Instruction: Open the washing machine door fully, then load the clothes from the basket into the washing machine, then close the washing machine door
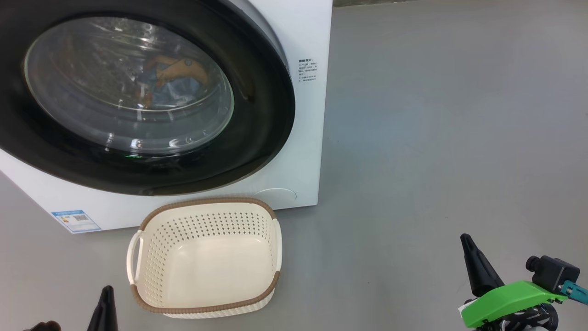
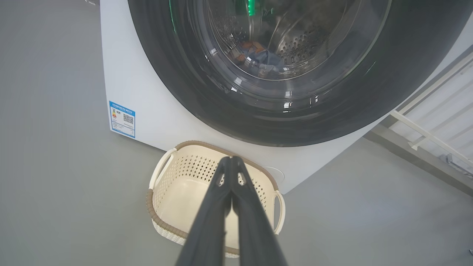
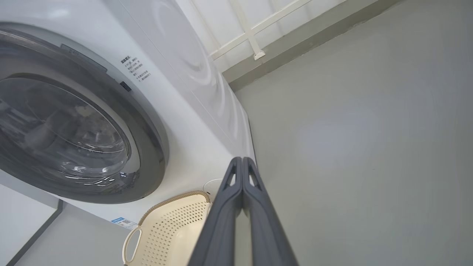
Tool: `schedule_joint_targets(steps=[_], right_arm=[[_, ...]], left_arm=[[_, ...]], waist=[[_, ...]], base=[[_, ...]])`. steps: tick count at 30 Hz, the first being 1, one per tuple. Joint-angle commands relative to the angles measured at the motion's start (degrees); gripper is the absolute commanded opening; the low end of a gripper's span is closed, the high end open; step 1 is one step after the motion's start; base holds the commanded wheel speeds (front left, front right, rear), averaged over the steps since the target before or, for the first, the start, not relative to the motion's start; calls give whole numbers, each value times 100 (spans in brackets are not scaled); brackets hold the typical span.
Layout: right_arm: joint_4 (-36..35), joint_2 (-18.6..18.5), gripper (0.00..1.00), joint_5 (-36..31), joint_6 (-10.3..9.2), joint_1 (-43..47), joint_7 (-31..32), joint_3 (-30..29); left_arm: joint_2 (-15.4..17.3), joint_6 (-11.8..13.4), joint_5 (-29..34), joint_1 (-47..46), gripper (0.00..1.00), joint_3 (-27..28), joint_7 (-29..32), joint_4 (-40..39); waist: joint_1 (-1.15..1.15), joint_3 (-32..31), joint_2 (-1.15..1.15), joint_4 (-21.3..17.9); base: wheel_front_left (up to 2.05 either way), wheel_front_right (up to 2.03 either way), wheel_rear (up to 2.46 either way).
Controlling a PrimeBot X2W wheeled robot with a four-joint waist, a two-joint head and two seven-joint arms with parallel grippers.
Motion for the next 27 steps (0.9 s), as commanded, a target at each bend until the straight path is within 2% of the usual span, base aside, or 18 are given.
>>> schedule_joint_targets(steps=[1, 27], right_arm=[[-169, -33, 0, 188, -4, -63, 38, -21], [-332, 110, 0, 1687, -6, -36, 471, -219]], left_arm=[[73, -3, -191, -210, 0, 92, 62, -103], [2, -5, -1763, -392, 0, 147, 500, -96]], waist=[[-1, -7, 0, 6], [-1, -117, 0, 91]], base=[[0, 0, 0], [0, 0, 0]])
